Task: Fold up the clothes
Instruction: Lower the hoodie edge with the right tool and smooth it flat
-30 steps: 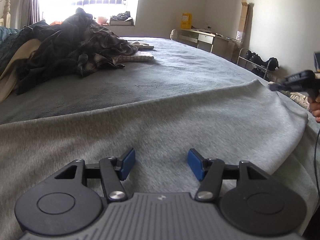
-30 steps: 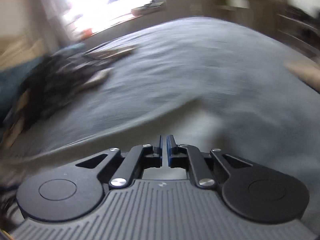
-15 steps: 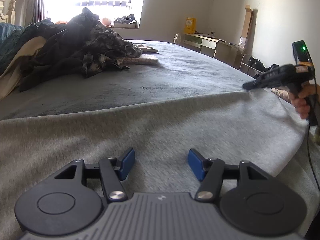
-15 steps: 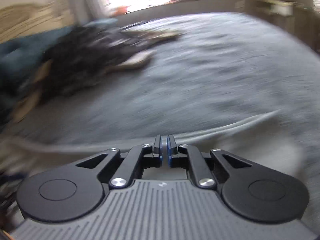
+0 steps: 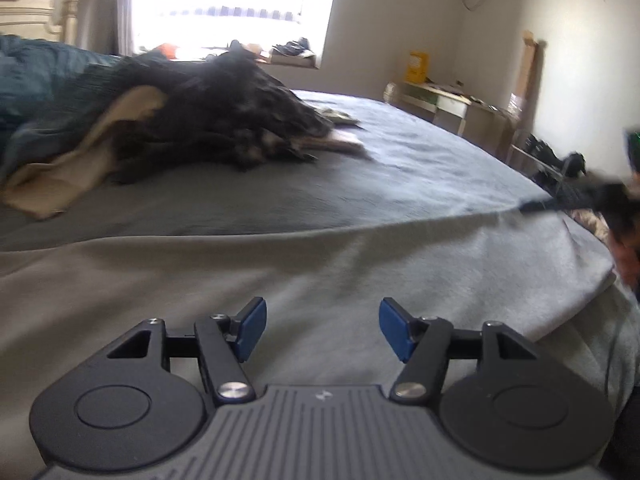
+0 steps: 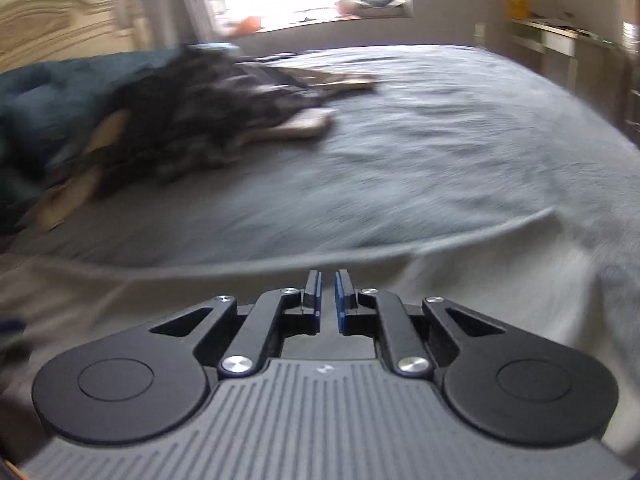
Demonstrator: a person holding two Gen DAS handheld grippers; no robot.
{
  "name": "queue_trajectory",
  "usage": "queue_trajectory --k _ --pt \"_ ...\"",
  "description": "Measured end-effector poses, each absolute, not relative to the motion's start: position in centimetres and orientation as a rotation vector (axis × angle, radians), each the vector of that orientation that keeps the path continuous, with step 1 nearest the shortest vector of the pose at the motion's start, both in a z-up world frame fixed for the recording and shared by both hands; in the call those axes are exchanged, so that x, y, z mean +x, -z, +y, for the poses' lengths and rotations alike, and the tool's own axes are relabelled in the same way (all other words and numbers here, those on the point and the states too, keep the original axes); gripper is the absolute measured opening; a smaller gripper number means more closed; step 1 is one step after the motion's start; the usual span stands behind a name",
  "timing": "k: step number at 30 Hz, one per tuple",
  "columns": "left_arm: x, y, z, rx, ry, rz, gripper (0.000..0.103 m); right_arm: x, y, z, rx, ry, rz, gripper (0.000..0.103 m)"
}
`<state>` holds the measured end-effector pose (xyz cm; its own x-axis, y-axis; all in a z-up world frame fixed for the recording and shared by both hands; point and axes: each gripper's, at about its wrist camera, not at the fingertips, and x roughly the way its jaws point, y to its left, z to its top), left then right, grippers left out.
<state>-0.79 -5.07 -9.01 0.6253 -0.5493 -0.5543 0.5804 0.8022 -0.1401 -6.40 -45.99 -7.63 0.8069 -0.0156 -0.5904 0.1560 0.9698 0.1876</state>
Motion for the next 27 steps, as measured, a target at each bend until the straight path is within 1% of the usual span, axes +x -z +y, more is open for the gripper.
queue_trajectory --k 5,8,10,13,16,18,19,20,26,27 --pt "-2.7 6.3 0.5 0.035 0.513 0.588 0.064 -8.6 9.6 -38.7 0.259 -0.105 0.634 0.008" --pt "-3.9 4.4 3.7 0.054 0.397 0.552 0.064 -8.9 11.6 -36.7 0.240 -0.148 0.657 0.008" --pt "-4.6 2.9 6.0 0.078 0.313 0.517 0.064 -9.7 12.9 -37.7 0.223 -0.098 0.676 0.008" --pt "-5.5 1.0 9.3 0.146 0.182 0.485 0.065 -12.5 13.7 -42.4 0.284 0.002 0.631 0.007" --pt "-5.7 0.2 11.0 0.219 0.084 0.482 0.066 -16.0 13.2 -47.4 0.329 0.249 0.575 0.007" --pt "-5.6 0.5 11.5 0.201 0.084 0.516 0.066 -18.3 12.6 -49.1 0.371 0.356 0.536 0.008" --pt "-5.5 0.9 11.3 0.181 0.105 0.533 0.066 -19.2 12.2 -49.3 0.396 0.366 0.509 0.010" --pt "-5.4 1.4 10.9 0.164 0.132 0.548 0.066 -19.7 11.7 -48.8 0.401 0.360 0.489 0.010" --pt "-4.9 4.9 8.5 0.047 0.260 0.624 0.065 -17.4 9.6 -38.9 0.388 0.046 0.408 0.011" --pt "-4.9 5.5 8.3 0.026 0.274 0.637 0.064 -16.5 9.7 -36.5 0.360 -0.031 0.421 0.014"
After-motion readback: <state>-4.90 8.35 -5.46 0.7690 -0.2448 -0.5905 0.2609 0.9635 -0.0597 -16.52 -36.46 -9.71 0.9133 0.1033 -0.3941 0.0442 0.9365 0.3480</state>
